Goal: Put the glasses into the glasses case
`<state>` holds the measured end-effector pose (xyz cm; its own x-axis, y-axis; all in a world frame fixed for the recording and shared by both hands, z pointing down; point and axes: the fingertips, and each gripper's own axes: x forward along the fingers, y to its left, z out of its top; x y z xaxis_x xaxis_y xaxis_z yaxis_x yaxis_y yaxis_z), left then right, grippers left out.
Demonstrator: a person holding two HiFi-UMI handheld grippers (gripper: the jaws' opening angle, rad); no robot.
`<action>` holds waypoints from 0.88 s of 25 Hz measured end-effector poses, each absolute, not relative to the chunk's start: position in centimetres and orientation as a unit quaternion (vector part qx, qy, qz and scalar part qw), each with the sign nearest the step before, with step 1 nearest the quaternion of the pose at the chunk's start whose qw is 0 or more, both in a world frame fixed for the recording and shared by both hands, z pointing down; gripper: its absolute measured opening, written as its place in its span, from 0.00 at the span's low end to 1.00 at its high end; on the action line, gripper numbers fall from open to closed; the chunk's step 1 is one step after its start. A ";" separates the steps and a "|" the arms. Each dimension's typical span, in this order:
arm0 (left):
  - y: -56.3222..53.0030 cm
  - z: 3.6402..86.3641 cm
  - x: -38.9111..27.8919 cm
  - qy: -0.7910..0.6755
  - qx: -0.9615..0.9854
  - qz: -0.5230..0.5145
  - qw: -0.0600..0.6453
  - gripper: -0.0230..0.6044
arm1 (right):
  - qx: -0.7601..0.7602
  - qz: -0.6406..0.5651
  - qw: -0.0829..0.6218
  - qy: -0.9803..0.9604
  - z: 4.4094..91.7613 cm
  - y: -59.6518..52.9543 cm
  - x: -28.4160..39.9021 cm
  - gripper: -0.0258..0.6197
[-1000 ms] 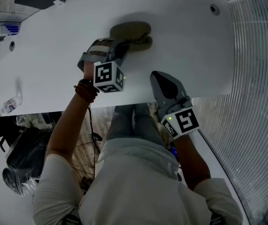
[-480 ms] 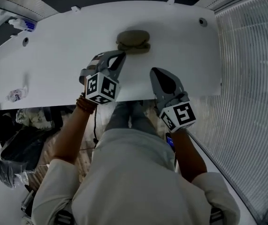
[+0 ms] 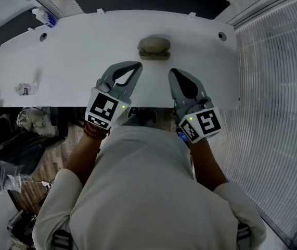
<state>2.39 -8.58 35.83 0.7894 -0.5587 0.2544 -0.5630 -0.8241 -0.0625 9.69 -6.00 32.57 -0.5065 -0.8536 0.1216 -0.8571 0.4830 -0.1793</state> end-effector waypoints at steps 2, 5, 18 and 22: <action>-7.9 33.8 1.9 -0.306 0.947 0.089 0.023 0.04 | 0.487 0.103 0.001 -0.867 31.5 -5.6 8.8 0.04; -6.9 31.8 1.4 -0.318 0.947 0.039 0.034 0.04 | 0.475 0.097 -0.006 -0.875 30.6 -5.3 7.6 0.04; -6.8 29.9 2.9 -0.317 0.947 -0.001 0.061 0.04 | 0.462 0.066 -0.004 -0.884 28.7 -5.4 7.5 0.04; -6.7 30.0 3.2 -0.314 0.947 0.001 0.061 0.04 | 0.461 0.064 -0.003 -0.885 28.7 -5.3 7.3 0.04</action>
